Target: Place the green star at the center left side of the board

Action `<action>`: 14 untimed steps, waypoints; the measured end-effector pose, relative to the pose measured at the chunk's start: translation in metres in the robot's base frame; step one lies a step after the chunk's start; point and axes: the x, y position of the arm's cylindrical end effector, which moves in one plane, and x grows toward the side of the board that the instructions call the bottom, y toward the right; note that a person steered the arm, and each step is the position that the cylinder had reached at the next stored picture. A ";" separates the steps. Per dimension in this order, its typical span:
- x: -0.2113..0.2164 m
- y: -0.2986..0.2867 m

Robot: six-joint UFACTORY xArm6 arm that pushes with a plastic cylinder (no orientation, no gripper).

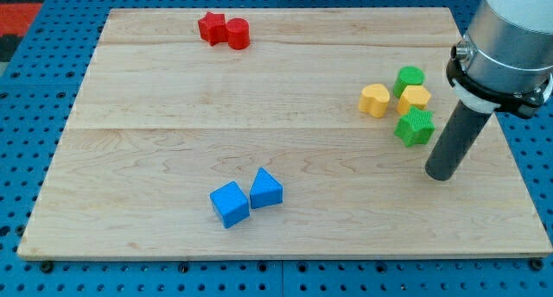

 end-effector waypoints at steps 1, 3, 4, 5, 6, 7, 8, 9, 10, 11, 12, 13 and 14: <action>0.000 0.003; -0.054 0.026; -0.057 -0.014; -0.062 -0.080; -0.063 -0.068; -0.086 -0.056; -0.108 -0.143; -0.109 -0.261; -0.118 -0.371; -0.142 -0.421; -0.186 -0.295; -0.215 -0.161; -0.211 -0.034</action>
